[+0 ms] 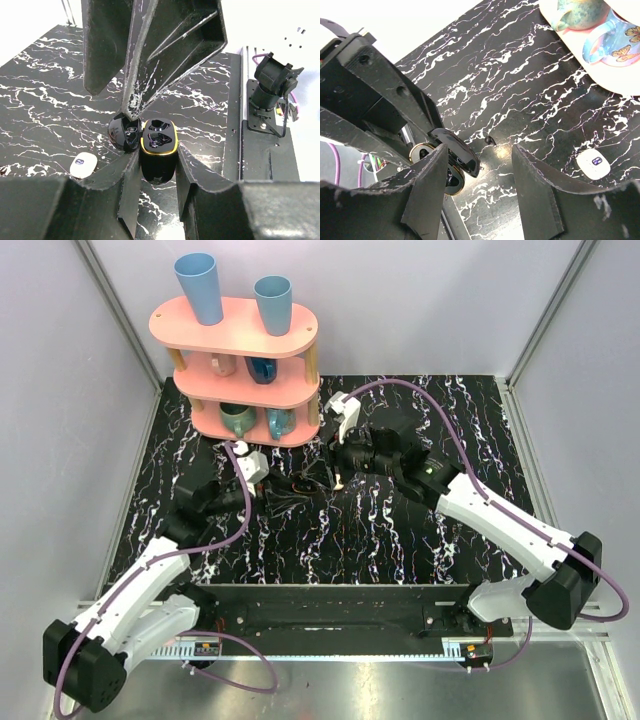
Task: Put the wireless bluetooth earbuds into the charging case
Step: Open the charging case, then pick up the right earbud from the center of the board.
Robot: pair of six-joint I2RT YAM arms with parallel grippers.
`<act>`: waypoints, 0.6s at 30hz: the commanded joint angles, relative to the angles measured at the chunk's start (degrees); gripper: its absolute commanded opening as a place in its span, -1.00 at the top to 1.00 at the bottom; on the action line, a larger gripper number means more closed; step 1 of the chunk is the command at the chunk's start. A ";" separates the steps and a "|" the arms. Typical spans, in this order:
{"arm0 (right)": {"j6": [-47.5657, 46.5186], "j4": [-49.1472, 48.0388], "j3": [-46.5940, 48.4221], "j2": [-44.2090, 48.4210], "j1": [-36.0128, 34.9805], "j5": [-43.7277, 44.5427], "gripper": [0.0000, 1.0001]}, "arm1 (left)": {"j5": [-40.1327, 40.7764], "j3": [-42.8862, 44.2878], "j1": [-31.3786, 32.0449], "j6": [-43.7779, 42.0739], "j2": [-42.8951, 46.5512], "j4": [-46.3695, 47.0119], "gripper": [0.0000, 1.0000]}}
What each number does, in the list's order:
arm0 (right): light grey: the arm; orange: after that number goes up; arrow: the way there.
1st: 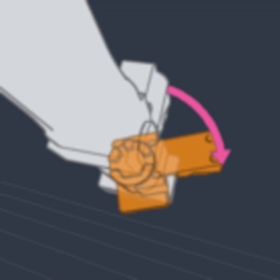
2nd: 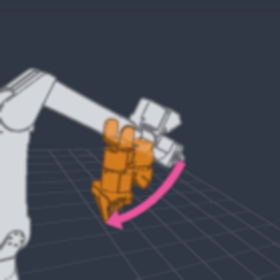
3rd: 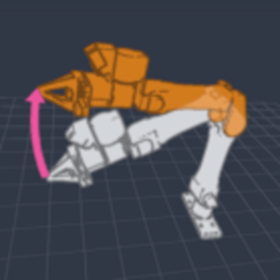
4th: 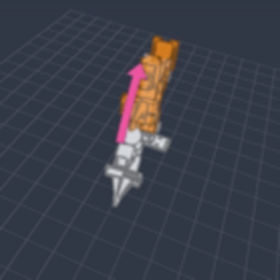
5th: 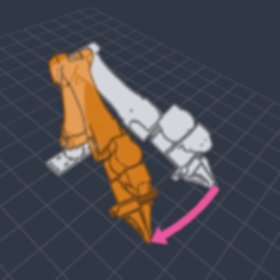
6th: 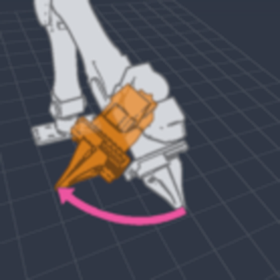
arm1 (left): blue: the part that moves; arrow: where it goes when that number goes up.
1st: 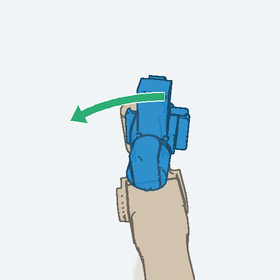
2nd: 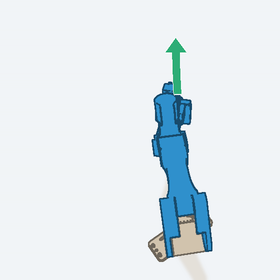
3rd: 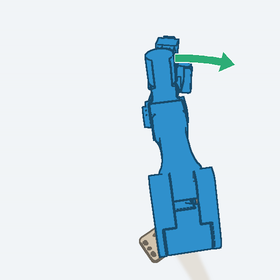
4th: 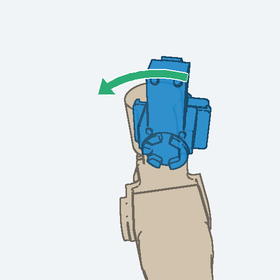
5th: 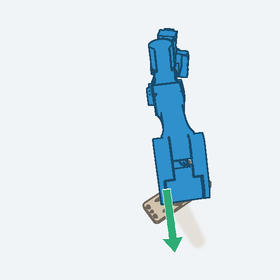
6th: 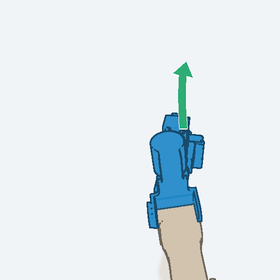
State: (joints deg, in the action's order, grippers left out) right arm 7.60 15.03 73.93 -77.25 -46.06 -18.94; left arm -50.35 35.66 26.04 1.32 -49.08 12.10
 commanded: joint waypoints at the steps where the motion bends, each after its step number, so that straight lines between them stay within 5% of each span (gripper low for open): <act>1: 0.41 -3.25 1.57 -1.06 0.27 6.11 -0.18 | -1.34 2.57 0.76 -0.88 3.02 1.96 1.00; 12: 2.60 -9.23 0.78 5.79 0.27 3.29 -0.38 | 10.26 -3.05 0.76 -0.62 3.55 5.73 1.00; 18: 7.95 -8.35 -2.56 7.91 2.63 18.59 -0.41 | 19.39 -10.77 0.76 0.08 10.57 15.21 1.00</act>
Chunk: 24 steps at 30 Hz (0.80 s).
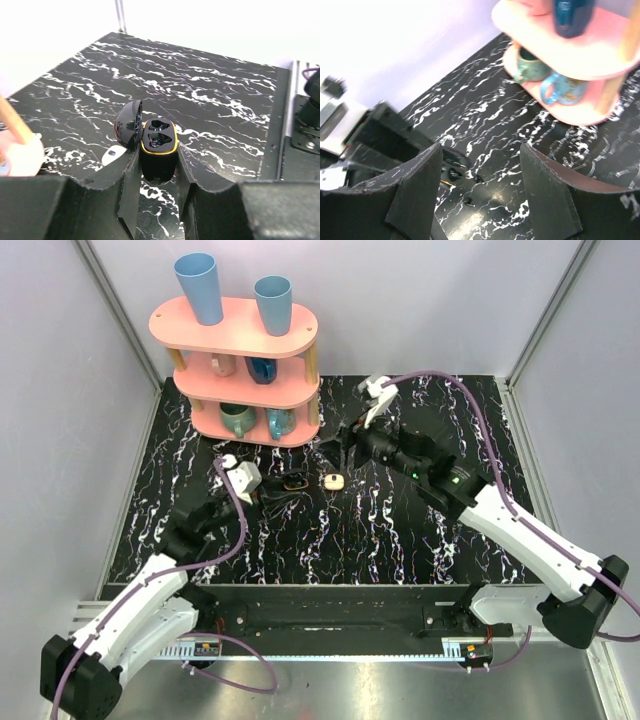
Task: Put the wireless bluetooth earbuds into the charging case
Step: Pick up the right earbud from the center of the board.
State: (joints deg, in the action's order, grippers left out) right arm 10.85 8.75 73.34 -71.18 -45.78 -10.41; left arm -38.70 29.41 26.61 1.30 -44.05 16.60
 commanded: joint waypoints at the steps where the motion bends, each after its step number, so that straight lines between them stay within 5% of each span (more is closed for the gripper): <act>1: 6.36 -1.64 -2.23 1.40 4.01 9.02 -0.41 | 10.54 -6.10 0.20 0.19 6.86 14.74 1.00; 6: 15.78 -1.63 -6.36 -0.71 12.47 1.55 -0.40 | 14.70 -12.35 0.11 -0.42 14.78 19.16 1.00; 12: 19.29 -7.16 -11.19 -5.11 12.64 -7.24 -0.39 | 17.68 -20.51 0.11 1.95 23.74 30.76 1.00; 19: 24.91 -17.79 -18.40 -9.58 12.30 -18.48 -0.32 | 19.80 -22.20 0.11 2.30 28.93 30.25 1.00; 24: 25.10 -15.18 -18.41 -14.24 7.03 -15.88 -0.30 | 20.93 -22.11 0.11 1.95 30.25 27.43 1.00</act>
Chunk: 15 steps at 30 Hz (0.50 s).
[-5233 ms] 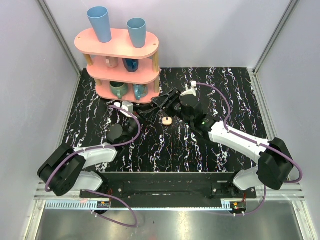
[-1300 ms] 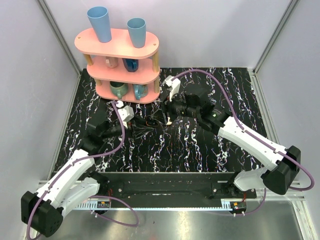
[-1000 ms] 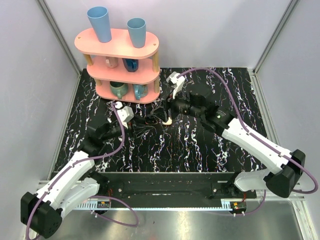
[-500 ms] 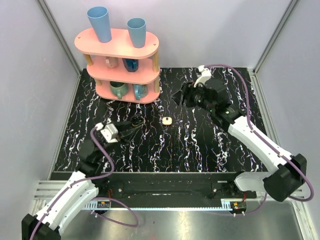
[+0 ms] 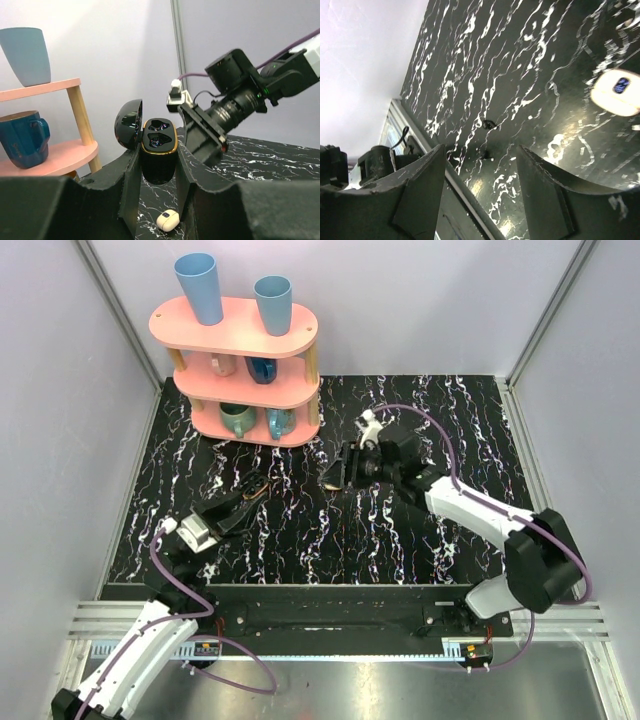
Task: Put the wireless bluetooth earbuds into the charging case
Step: Pick up the right earbud from the center of the board.
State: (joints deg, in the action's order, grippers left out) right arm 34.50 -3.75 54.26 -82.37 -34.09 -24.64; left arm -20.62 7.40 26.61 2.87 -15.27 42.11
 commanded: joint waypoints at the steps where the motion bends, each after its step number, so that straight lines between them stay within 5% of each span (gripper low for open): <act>1: 1.19 -0.58 1.37 -3.84 -7.11 1.15 -0.29 | 3.22 -0.71 0.11 0.38 2.16 1.93 1.00; 6: 3.03 0.33 0.68 -8.85 -11.17 7.15 -0.18 | 7.34 -1.42 0.11 0.11 4.63 -1.49 1.00; 15: -11.37 -1.45 10.24 -23.52 -13.64 -2.68 -0.18 | 8.23 -0.28 0.02 0.55 6.56 -6.33 1.00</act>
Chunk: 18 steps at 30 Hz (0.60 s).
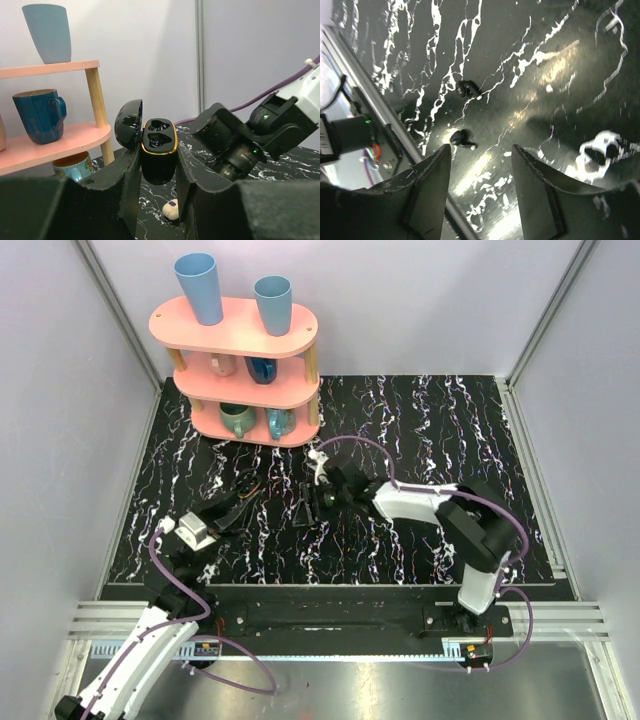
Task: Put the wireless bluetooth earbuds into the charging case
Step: Pick up the right earbud from the center of the board.
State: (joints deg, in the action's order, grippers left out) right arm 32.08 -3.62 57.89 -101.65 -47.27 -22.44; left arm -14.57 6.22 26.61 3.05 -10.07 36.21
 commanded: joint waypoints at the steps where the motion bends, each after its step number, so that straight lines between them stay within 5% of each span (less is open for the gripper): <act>1: -12.27 0.43 9.32 -5.22 -0.55 -5.07 -0.19 | 2.35 1.07 0.02 0.38 1.62 -0.61 1.00; 18: -19.94 2.12 18.31 -17.62 -4.76 -2.44 -0.15 | 6.66 3.98 0.02 -0.94 6.46 -8.08 1.00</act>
State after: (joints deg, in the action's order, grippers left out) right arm 15.14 -1.45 73.87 -118.24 -49.82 -26.46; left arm -10.09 7.18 26.61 2.81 -4.69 28.40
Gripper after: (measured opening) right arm 0.575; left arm 0.332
